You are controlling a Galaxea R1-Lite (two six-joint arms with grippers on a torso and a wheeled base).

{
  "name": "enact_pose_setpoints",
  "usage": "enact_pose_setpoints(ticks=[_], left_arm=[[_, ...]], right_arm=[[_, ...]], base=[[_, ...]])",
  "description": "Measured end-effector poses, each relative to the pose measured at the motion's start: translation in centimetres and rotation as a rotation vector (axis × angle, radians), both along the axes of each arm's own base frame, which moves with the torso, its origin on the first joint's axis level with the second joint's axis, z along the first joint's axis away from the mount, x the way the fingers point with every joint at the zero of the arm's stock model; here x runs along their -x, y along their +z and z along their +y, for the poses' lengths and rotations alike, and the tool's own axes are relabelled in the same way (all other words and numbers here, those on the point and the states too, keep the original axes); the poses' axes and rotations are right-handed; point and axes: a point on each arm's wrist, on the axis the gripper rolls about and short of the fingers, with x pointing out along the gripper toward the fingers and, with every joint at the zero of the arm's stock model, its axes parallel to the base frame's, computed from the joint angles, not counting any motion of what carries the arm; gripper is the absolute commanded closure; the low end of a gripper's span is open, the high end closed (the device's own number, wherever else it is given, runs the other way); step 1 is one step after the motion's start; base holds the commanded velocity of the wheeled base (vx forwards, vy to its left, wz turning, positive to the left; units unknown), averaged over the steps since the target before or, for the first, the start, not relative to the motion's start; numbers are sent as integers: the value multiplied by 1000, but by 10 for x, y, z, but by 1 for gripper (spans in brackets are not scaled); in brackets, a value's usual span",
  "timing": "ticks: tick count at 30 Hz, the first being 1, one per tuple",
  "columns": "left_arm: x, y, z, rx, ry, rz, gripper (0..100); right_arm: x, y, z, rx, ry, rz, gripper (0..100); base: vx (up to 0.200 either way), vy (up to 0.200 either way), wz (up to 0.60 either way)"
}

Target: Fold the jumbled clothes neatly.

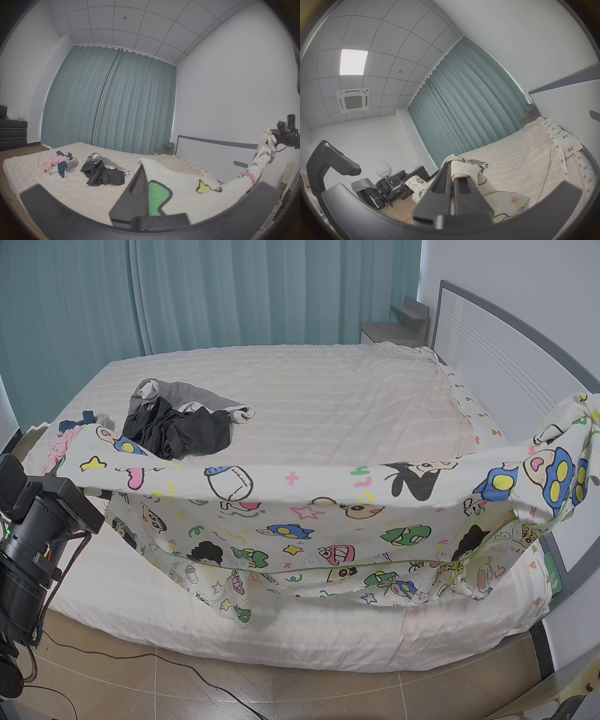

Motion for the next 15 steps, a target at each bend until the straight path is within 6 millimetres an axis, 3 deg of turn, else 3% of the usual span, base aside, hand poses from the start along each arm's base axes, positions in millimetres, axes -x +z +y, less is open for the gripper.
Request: enact_pose_setpoints(ticks=[11,15], left_arm=[[6,-8,4,-1,-3,21,100],[9,-20,5,-10,-8,67,100]], right_arm=[[1,-8,0,18,9,32,100],[0,-13,0,26,6,52,100]], base=[[0,0,0],[0,0,0]])
